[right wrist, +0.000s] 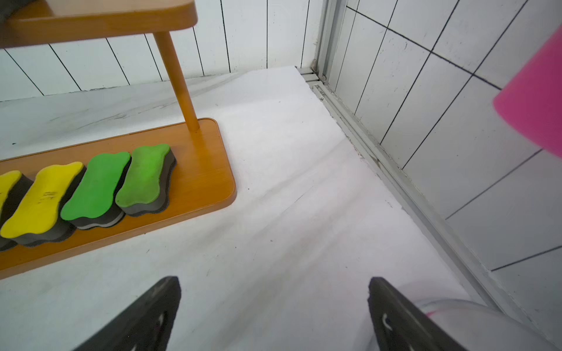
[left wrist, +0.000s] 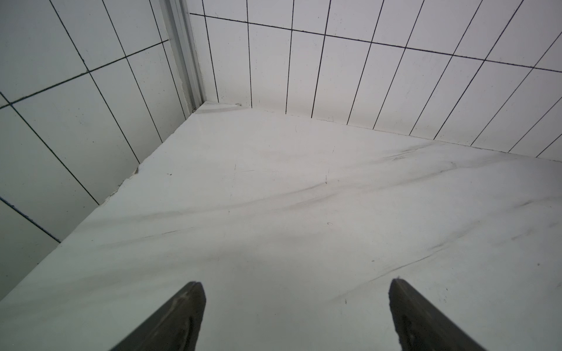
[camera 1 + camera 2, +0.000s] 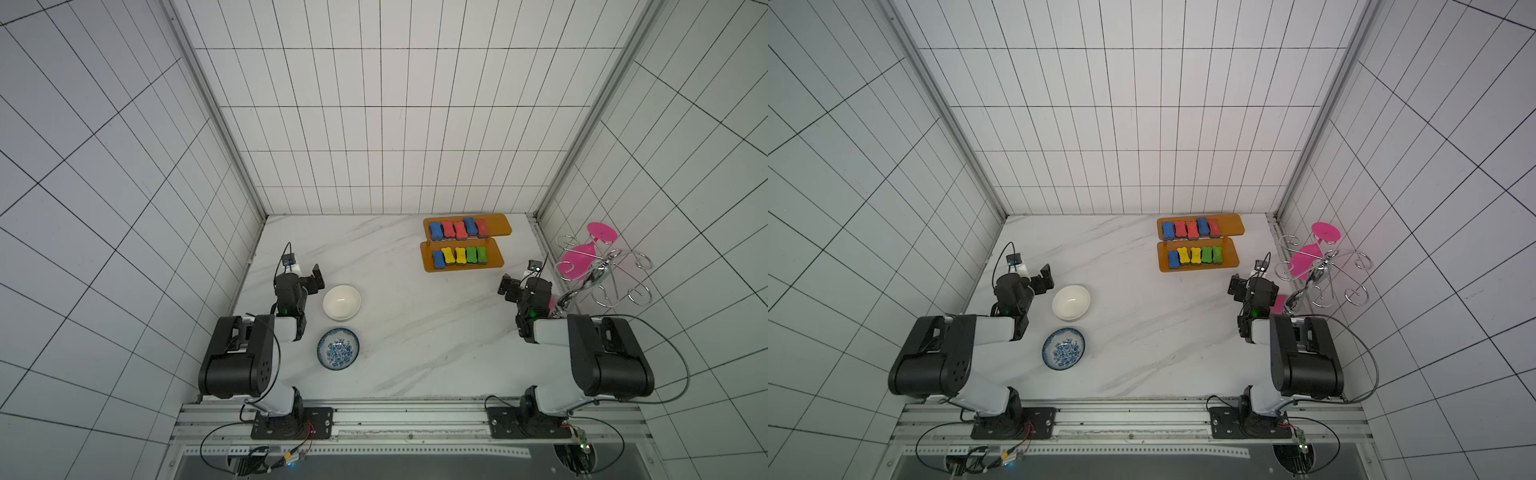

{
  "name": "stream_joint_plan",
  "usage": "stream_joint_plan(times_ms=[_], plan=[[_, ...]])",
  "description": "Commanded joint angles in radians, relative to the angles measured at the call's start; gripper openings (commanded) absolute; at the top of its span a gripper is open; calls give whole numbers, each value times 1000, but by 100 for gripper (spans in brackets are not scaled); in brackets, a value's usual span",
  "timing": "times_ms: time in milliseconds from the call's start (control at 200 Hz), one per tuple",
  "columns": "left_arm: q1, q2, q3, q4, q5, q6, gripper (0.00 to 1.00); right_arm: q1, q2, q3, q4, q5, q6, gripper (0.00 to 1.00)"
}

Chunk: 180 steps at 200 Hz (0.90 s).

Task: Remove the whiteboard erasers from the shelf
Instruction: Move the shelf to the center of the board.

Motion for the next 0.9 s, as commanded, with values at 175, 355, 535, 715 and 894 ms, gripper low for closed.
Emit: stream_joint_plan(times_ms=[175,355,535,715,894], plan=[[-2,6,9,9,-6,9,98,-9,-5,16,-1,-13,-11,99],[2,3,15,-11,0,6,98,-13,-4,19,-6,-24,-10,99],[-38,-92,77,-164,-243,-29,98,53,-127,-1,-55,153,-32,99],[-171,-163,271,-490,-330,-122,96,201,-392,69,-390,285,78,94],[-345,-1,473,-592,-292,-253,95,370,-320,284,-484,276,97,89]])
